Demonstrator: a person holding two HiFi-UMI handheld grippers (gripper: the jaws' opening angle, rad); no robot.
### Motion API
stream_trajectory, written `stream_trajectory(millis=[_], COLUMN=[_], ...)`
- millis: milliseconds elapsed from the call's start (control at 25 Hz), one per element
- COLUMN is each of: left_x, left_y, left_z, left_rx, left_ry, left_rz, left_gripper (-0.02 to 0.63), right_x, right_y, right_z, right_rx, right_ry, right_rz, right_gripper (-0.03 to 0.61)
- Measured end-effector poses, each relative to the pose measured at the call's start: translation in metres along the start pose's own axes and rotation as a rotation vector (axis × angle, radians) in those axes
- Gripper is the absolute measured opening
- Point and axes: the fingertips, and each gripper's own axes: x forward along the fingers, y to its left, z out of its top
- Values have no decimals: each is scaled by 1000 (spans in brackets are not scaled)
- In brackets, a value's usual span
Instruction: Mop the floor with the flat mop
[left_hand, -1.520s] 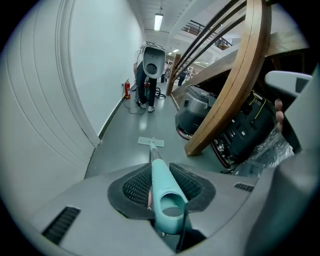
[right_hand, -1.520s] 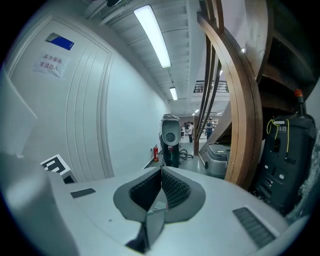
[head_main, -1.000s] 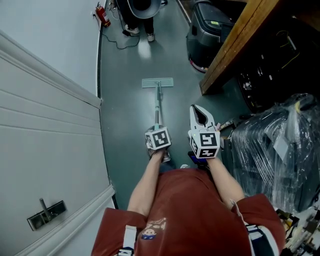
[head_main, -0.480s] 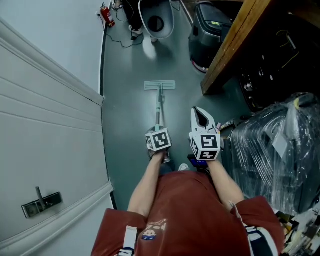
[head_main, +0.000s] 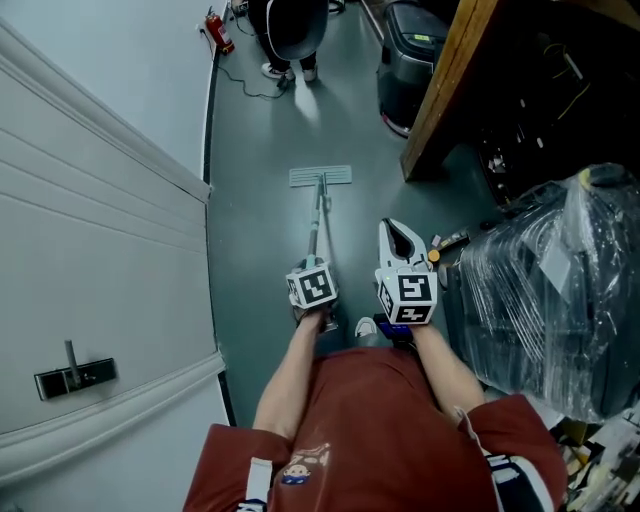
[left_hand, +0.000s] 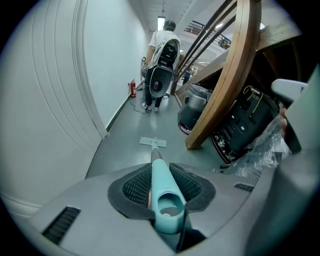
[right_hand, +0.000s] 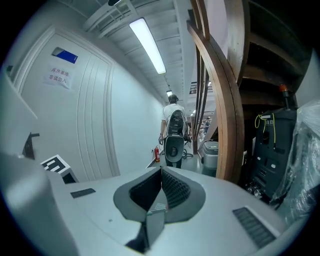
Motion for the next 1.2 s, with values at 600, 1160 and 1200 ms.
stream_trajectory(millis=[600,1160,1200], left_x=[-77,-144,-149], left_y=[-20,24,29], left_z=[-131,-246,-254], left_rx=[-14,-29,-29], left_ry=[44,30,31], left_rz=[16,-44,-34], left_gripper=[124,124,124], right_x=[-127,-238,-246], right_y=[7,104,110], right_z=[-54,-85,-87], right_rx=[33,-33,-37], right_ry=[35,24,23], right_rz=[10,2,5], right_gripper=[18,18,18])
